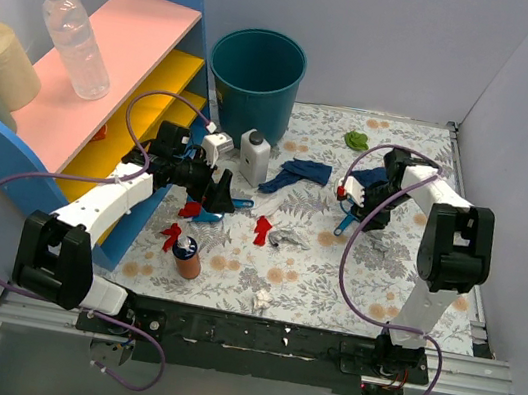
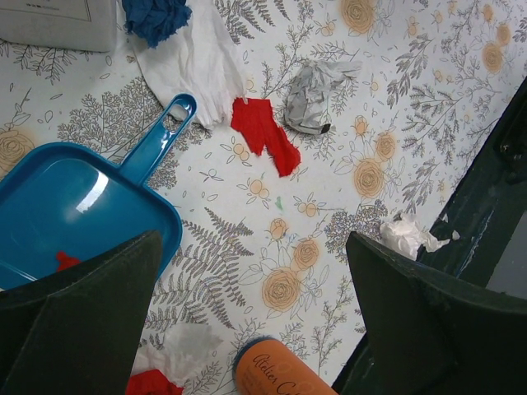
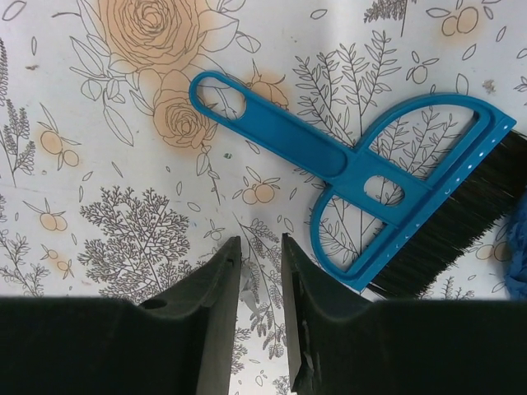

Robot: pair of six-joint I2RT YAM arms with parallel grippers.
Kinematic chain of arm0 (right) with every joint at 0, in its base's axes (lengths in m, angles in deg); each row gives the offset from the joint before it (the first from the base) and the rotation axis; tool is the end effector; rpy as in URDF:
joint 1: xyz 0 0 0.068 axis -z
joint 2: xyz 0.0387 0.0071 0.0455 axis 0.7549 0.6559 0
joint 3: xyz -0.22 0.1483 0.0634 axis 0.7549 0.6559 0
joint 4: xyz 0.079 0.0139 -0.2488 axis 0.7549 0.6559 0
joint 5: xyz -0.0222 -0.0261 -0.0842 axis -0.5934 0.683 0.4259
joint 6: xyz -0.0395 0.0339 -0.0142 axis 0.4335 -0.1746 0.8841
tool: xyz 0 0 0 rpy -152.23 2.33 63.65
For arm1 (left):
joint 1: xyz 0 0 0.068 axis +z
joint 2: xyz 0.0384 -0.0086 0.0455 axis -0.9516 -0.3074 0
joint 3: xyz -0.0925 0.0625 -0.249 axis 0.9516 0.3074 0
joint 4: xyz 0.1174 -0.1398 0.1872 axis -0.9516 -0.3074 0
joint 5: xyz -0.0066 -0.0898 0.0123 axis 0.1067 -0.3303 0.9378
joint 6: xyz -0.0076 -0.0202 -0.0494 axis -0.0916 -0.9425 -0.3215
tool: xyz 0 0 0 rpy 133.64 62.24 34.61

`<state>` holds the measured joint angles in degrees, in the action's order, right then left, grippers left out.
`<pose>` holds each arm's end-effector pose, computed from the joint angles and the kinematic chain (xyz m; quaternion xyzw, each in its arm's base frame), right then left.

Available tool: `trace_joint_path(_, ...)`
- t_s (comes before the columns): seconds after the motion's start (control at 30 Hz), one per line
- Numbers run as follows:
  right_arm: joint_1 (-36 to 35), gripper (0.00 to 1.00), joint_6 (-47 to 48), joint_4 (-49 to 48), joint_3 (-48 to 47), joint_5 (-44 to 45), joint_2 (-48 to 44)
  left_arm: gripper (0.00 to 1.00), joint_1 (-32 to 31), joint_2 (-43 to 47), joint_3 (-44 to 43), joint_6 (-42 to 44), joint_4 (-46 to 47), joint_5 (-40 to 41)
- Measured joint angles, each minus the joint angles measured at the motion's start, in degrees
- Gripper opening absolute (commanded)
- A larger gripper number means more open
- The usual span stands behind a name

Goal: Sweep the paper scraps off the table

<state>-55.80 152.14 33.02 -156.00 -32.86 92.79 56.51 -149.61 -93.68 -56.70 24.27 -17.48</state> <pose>0.3419 0.0532 0.1842 -0.6900 0.7002 0.1159 0.1423 0.2656 -0.0978 0.2577 0.0143 0.8962 -0.4112 0.1660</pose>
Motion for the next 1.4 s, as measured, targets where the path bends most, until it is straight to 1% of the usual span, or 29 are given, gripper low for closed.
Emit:
trace_joint_path(0.47, 0.0, 0.28, -0.3, -3.0, -0.1, 3.0, 3.4, 0.95, 0.0, -0.7, 0.0, 0.0, 0.0, -0.1)
trace_joint_path(0.6, 0.0, 0.29, -0.2, -2.5, -0.8, 3.1, 3.4, 0.95, 0.0, -0.8, 0.0, 0.0, 0.0, -0.1)
trace_joint_path(0.8, -0.1, 0.32, 0.3, -1.7, -4.7, 3.8, 3.4, 0.95, 0.0, -0.8, 0.0, -0.2, 0.0, -0.1)
trace_joint_path(1.13, -0.3, 0.35, -0.5, -2.3, -4.7, 5.7, 5.4, 0.94, 0.0, -1.0, 0.0, -0.6, 0.1, -0.1)
trace_joint_path(1.37, -0.6, 0.32, -1.1, -5.2, -2.4, 7.7, 5.2, 0.93, 0.0, -1.0, 0.0, -0.3, 0.1, 0.0)
trace_joint_path(1.4, -0.7, 0.22, -1.4, -5.3, -2.4, 7.8, 5.2, 0.93, 0.0, -1.0, -0.1, -0.1, -0.1, 0.0)
